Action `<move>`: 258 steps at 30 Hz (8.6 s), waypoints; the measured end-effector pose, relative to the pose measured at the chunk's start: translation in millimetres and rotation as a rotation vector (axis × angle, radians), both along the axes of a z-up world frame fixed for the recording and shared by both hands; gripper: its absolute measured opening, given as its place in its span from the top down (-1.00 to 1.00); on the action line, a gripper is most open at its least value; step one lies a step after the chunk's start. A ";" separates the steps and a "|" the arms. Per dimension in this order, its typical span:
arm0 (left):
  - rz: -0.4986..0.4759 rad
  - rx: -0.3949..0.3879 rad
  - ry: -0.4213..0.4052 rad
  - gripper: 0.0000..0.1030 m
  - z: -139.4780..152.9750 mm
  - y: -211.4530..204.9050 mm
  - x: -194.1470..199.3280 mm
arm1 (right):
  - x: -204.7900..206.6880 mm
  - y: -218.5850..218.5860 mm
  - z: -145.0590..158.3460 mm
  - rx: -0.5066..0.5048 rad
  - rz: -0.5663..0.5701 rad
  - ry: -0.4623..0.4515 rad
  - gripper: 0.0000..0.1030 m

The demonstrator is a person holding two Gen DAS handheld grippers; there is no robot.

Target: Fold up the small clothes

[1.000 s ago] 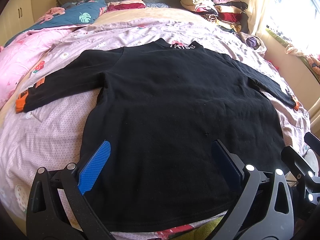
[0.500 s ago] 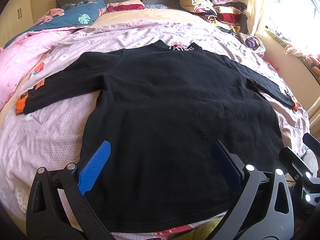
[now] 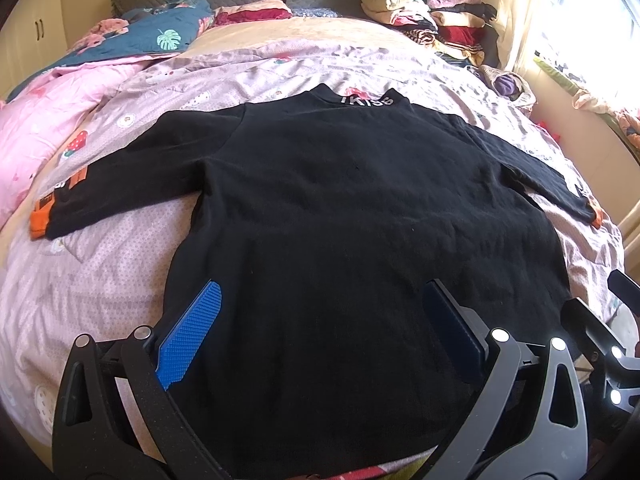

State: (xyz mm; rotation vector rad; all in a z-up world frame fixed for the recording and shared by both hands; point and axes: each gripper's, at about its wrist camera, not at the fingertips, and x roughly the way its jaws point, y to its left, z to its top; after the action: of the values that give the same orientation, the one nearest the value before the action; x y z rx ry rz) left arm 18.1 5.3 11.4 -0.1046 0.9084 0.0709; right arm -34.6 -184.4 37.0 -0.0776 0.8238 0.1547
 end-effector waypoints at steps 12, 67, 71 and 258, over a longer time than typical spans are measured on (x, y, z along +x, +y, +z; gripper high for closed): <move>0.027 -0.002 0.004 -0.84 8.1 6.4 51.5 | 55.9 -4.1 18.9 0.033 -0.010 0.023 -0.92; -0.058 0.007 0.064 -0.84 -22.3 -88.2 215.7 | 190.8 -302.4 -75.3 0.350 -0.707 0.199 -0.92; -0.049 0.005 0.058 -0.84 -22.1 -87.5 216.8 | 193.4 -320.9 -82.5 0.407 -0.748 0.178 -0.65; -0.072 -0.244 0.058 -0.82 -28.3 80.9 118.7 | 158.2 12.6 -6.6 0.199 0.005 0.109 -0.92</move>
State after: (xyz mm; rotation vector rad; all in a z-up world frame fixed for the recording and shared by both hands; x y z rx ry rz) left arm 136.7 86.2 -16.8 -0.2975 0.9759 -0.1043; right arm 123.6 -171.8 30.4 0.1166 0.9132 0.2463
